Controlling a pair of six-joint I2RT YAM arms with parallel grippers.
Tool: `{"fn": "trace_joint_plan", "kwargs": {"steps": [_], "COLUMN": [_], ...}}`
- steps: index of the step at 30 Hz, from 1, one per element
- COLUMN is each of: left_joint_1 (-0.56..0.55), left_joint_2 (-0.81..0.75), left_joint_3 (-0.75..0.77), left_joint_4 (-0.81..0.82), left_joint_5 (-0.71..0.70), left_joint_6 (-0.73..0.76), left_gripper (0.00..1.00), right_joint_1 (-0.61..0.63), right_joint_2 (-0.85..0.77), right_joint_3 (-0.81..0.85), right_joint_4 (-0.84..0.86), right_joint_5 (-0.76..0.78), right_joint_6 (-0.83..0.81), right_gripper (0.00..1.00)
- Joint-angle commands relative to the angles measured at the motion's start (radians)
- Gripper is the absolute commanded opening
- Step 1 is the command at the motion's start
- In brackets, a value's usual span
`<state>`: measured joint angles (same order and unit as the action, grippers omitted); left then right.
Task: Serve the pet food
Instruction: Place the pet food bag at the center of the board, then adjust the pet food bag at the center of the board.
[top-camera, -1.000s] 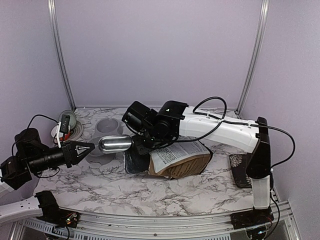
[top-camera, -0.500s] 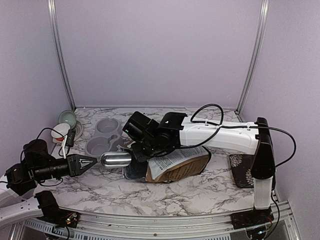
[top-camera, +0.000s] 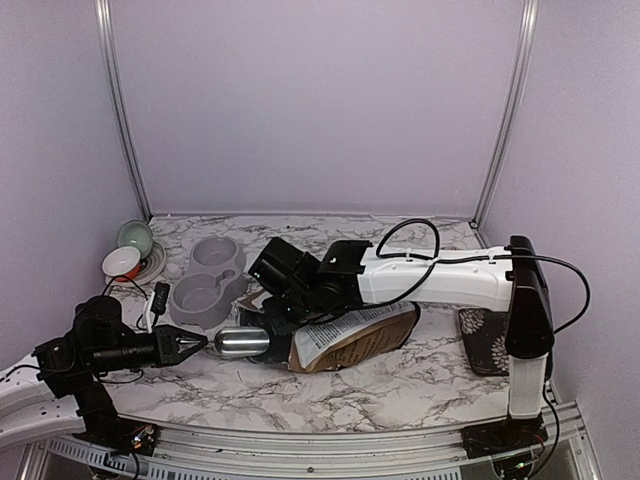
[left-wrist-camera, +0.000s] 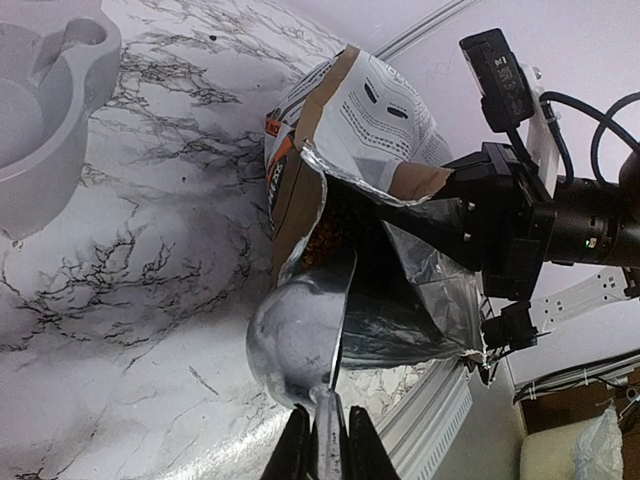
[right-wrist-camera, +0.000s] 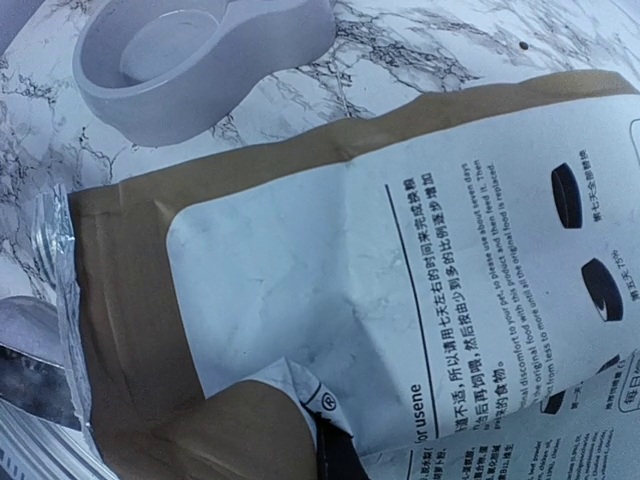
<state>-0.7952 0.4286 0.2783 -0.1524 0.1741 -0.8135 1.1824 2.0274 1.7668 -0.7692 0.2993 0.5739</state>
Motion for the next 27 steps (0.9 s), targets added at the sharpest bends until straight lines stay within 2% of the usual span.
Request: {"fn": "trace_joint_plan", "kwargs": {"steps": [1, 18, 27], "left_joint_1": [-0.004, -0.004, -0.004], "left_joint_2": [0.021, 0.129, 0.18], "left_joint_3": [-0.025, -0.13, -0.202], "left_joint_4": [0.079, 0.216, 0.352], "left_joint_5": [-0.03, -0.094, -0.124], "left_joint_6": [-0.039, -0.088, -0.075], "left_gripper": [0.0, 0.0, 0.0], "right_joint_1": [-0.012, -0.012, -0.03], "right_joint_2": [0.016, 0.083, 0.082], "right_joint_3": [-0.04, -0.076, -0.114], "right_joint_4": [-0.032, 0.011, 0.016], "right_joint_5": [0.037, 0.088, 0.138], "right_joint_6": [0.021, 0.019, 0.013], "right_gripper": [0.0, 0.0, 0.0]}}
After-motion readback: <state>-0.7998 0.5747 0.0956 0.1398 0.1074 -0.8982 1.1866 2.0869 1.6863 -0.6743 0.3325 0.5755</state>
